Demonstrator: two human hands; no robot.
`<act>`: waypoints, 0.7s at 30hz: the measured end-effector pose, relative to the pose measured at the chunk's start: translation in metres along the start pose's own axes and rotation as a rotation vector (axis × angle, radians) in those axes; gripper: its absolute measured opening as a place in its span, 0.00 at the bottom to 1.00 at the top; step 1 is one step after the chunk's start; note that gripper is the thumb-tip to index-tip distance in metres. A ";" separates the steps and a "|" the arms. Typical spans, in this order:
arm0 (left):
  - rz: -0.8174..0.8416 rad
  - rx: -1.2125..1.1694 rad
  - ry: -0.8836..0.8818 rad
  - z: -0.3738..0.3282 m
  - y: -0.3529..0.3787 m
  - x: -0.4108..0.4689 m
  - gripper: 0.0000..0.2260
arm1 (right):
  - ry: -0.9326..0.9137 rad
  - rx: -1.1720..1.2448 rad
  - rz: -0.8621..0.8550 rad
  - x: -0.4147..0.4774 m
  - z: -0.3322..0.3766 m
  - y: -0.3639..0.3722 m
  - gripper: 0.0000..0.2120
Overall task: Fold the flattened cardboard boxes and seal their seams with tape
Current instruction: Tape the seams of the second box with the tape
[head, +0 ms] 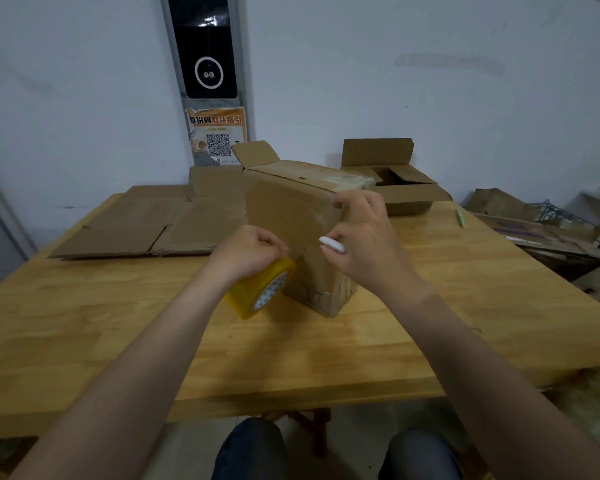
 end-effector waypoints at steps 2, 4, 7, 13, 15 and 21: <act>-0.022 0.002 -0.002 0.004 0.002 -0.002 0.06 | -0.010 0.021 -0.001 -0.004 -0.004 -0.003 0.08; -0.047 0.009 -0.013 0.008 0.005 -0.004 0.05 | -0.027 0.013 -0.013 -0.011 -0.008 -0.007 0.07; -0.092 0.029 -0.019 0.009 0.013 -0.010 0.05 | -0.029 -0.015 -0.064 -0.027 -0.015 -0.011 0.06; -0.150 0.089 0.002 0.010 0.036 -0.016 0.04 | 0.137 -0.026 0.078 -0.068 -0.048 0.004 0.08; -0.163 0.117 -0.020 0.011 0.044 -0.017 0.04 | 0.213 0.013 0.194 -0.080 -0.062 0.016 0.09; -0.174 0.193 -0.057 0.009 0.064 -0.015 0.06 | 0.385 0.039 0.396 -0.106 -0.093 0.047 0.07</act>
Point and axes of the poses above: each hand's wrist, its own x-axis towards the middle knuckle, its own y-axis out of the palm, z = x × y, the point moved 2 cm from there along x, towards the middle knuckle, and after that the axes turned 12 degrees about z, right-handed, at the moved point
